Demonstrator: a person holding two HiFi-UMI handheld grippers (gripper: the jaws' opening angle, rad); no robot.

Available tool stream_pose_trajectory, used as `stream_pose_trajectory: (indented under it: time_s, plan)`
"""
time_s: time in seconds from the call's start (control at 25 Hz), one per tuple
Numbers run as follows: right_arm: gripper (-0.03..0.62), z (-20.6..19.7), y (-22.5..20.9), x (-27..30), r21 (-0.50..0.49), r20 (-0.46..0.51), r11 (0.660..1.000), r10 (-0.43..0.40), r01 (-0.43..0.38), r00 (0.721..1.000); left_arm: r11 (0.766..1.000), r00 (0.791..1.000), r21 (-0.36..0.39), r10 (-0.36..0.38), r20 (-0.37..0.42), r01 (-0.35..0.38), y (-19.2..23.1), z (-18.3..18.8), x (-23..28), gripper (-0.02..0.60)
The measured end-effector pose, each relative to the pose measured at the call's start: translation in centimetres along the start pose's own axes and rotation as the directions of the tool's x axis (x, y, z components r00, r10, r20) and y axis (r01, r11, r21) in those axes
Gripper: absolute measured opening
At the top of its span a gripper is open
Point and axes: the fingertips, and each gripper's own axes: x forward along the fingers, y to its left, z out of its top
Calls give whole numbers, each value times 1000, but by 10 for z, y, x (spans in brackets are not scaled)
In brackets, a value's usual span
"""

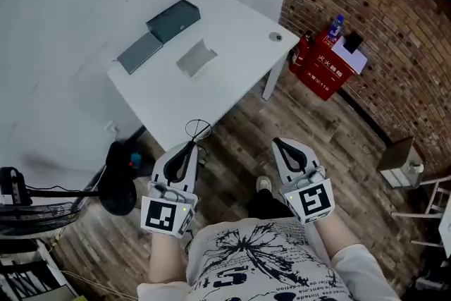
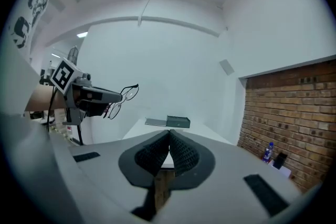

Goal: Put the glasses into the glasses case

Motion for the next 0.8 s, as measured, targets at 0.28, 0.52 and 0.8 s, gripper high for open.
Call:
stream_pose_trajectory:
  time_s: [0.28, 0.52, 0.8]
  plan:
    - [15, -14, -110, 57, -17, -54, 991, 132, -133, 990, 989, 989, -3, 145, 11, -145, 4, 21, 103, 22]
    - [15, -20, -143, 118, -13, -59, 971, 239, -240, 969, 967, 967, -20, 251, -36, -252, 34, 11, 142, 23]
    - [15, -28, -157, 200, 10, -79, 952, 306, -307, 949, 951, 945, -14, 306, -118, -310, 90, -12, 190, 23]
